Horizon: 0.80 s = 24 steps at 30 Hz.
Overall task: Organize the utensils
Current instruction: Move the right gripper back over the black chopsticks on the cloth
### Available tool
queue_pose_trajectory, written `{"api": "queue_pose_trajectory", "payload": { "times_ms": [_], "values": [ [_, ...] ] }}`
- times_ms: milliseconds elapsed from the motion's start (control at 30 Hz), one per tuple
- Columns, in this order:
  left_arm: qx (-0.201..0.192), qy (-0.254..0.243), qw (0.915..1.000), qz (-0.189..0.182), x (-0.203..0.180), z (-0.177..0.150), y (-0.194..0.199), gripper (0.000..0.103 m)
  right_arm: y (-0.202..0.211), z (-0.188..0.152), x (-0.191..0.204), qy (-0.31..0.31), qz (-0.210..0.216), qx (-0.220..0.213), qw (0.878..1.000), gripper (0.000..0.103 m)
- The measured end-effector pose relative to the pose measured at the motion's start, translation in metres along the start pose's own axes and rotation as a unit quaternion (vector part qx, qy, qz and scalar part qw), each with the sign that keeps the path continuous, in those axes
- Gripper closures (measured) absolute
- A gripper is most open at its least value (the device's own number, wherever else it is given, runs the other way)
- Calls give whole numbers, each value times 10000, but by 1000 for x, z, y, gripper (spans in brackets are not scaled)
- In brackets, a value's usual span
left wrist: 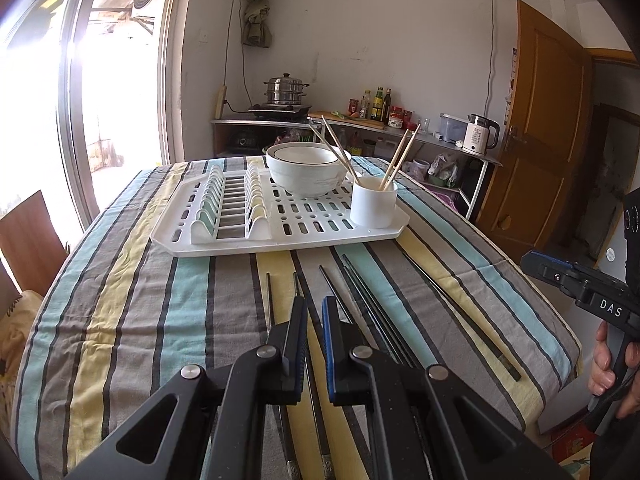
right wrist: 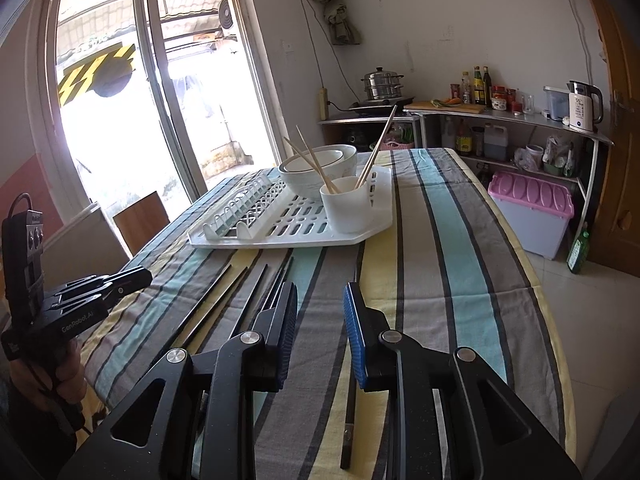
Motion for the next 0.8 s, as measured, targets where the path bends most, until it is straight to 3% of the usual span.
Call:
{"api": "queue_pose_trajectory", "payload": {
  "times_ms": [800],
  "values": [
    [687,22,9975,185,12,1,-55,93,-38,-2,-1,108,4,480,9988,78]
  ]
}}
Point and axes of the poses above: each gripper's, at about its wrist camera, not at the fingertips, and y roughly against the way its jaws point, x to its left, z to its top, the point moved 2 cm from there along -y, roughly the way its jaws point, and after that the axes turned 10 degrees about y, right-handed, at the moved point
